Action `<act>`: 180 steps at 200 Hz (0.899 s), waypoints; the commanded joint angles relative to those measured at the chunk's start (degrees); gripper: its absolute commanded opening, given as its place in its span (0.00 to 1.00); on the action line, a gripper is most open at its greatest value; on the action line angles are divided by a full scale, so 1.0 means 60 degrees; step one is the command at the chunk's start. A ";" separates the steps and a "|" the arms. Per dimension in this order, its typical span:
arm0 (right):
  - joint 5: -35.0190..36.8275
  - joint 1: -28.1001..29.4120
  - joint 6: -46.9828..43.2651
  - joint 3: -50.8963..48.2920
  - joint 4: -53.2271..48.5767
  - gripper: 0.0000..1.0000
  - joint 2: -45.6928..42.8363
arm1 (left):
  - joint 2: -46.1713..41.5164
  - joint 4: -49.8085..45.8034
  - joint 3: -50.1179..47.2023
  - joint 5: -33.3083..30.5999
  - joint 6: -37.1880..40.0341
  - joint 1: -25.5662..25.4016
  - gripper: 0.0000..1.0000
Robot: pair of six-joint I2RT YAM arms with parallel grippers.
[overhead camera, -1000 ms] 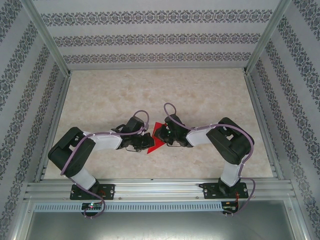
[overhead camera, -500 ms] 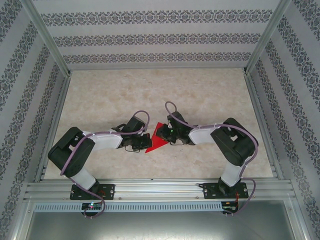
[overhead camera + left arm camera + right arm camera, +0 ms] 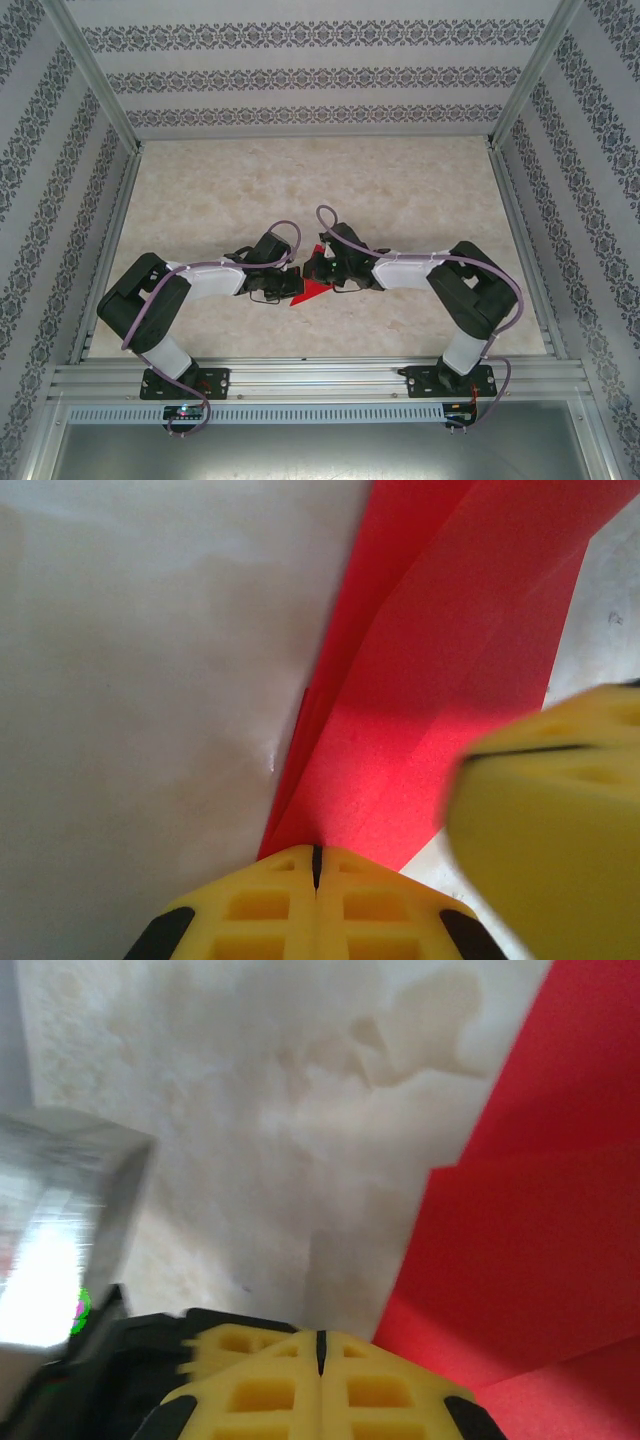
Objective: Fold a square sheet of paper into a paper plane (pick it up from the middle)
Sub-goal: Fourth fold the wing at the center of the table.
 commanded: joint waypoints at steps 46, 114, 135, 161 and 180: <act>0.0430 -0.0652 0.0054 -0.0295 0.0408 0.00 0.1096 | 0.0848 -0.1655 -0.0339 -0.0887 0.0452 0.0045 0.00; 0.0401 -0.1983 -0.0626 -0.0185 -0.0394 0.01 0.0852 | 0.0908 -0.1654 -0.0507 -0.0790 0.0597 0.0055 0.00; 0.0257 -0.2448 -0.0858 -0.0109 -0.0453 0.01 0.0867 | 0.0908 -0.1630 -0.0543 -0.0773 0.0622 0.0055 0.00; -0.0291 -0.3040 -0.1065 -0.0189 0.0056 0.03 0.1000 | 0.0892 -0.1616 -0.0581 -0.0766 0.0620 0.0055 0.00; -0.0507 -0.3523 -0.1080 -0.0132 0.0169 0.04 0.1141 | 0.0883 -0.1613 -0.0580 -0.0747 0.0635 0.0055 0.00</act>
